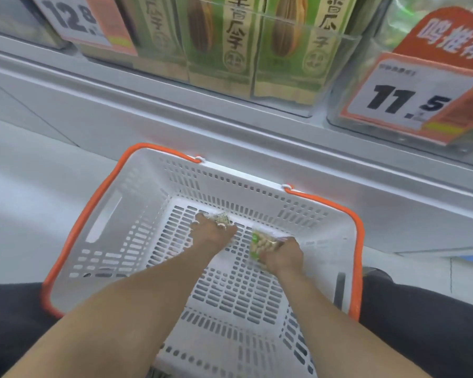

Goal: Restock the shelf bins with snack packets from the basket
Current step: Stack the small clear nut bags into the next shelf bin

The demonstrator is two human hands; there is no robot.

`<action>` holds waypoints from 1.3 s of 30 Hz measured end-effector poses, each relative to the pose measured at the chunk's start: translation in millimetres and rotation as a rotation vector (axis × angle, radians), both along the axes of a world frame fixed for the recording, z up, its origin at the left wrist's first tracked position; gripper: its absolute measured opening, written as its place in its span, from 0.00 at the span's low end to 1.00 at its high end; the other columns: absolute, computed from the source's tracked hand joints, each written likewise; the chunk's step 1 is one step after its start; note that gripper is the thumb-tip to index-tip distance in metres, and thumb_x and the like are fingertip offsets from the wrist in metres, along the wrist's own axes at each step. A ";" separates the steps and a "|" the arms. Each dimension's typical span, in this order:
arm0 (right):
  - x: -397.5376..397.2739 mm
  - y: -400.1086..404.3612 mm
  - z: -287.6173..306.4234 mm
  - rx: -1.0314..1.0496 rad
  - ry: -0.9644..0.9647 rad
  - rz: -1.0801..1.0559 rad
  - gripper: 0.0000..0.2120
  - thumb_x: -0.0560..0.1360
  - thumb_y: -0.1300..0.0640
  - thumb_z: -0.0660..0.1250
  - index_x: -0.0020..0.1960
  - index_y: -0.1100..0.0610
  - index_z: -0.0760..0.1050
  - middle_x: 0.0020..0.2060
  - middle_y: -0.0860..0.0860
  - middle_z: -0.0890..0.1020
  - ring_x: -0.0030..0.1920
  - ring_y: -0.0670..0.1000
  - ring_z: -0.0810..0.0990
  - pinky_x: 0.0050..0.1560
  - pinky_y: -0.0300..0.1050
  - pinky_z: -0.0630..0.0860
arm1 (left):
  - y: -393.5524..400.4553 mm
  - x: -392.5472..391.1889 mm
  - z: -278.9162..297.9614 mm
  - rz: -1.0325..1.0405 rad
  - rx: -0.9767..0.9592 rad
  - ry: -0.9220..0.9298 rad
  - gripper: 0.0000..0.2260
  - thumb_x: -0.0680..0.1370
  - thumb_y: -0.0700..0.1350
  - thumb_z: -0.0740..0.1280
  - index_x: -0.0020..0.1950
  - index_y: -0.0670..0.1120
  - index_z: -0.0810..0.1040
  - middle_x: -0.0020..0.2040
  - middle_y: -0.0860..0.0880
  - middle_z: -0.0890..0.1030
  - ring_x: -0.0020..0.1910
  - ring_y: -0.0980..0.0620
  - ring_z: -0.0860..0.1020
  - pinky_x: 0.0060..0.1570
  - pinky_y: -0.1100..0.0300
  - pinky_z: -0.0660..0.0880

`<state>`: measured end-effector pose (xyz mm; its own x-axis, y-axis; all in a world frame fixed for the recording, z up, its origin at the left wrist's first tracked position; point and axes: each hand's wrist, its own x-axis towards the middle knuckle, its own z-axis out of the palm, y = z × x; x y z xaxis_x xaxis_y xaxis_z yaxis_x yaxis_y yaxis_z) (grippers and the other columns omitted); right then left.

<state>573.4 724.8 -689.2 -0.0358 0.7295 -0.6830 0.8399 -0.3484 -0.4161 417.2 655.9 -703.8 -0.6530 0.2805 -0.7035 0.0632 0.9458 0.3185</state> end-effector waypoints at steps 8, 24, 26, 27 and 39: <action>11.7 -1.7 -5.6 -0.084 0.046 0.008 0.15 0.70 0.58 0.75 0.52 0.56 0.73 0.45 0.50 0.80 0.45 0.50 0.79 0.46 0.42 0.77 | -7.5 2.8 -6.3 -0.078 0.045 -0.109 0.28 0.72 0.43 0.75 0.67 0.46 0.66 0.54 0.45 0.75 0.51 0.45 0.80 0.45 0.53 0.82; -57.2 39.5 242.7 -0.094 0.694 0.455 0.23 0.62 0.72 0.80 0.55 0.62 0.79 0.44 0.57 0.83 0.46 0.54 0.84 0.44 0.47 0.83 | -35.5 -64.6 304.4 -0.467 0.463 -0.358 0.20 0.70 0.37 0.78 0.59 0.39 0.76 0.49 0.39 0.85 0.46 0.40 0.84 0.49 0.38 0.80; -61.0 47.2 291.7 -0.048 0.700 0.580 0.22 0.63 0.72 0.80 0.51 0.59 0.78 0.43 0.54 0.83 0.44 0.51 0.83 0.42 0.43 0.82 | -39.8 -67.6 341.0 -0.507 0.527 -0.241 0.20 0.70 0.35 0.77 0.58 0.43 0.73 0.50 0.41 0.85 0.46 0.43 0.85 0.48 0.42 0.82; -60.4 53.4 317.6 -0.027 0.698 0.633 0.22 0.63 0.72 0.80 0.51 0.58 0.78 0.43 0.53 0.83 0.43 0.49 0.84 0.40 0.41 0.81 | -42.2 -66.9 355.3 -0.518 0.576 -0.190 0.21 0.71 0.36 0.77 0.59 0.44 0.73 0.51 0.42 0.84 0.48 0.46 0.85 0.49 0.45 0.82; 52.5 101.1 419.5 0.543 0.908 0.243 0.30 0.49 0.53 0.85 0.51 0.52 0.84 0.53 0.71 0.81 0.50 0.59 0.82 0.61 0.63 0.76 | 29.2 -7.3 400.9 -0.349 1.256 0.219 0.14 0.71 0.36 0.77 0.45 0.53 0.77 0.37 0.58 0.83 0.37 0.62 0.79 0.38 0.69 0.75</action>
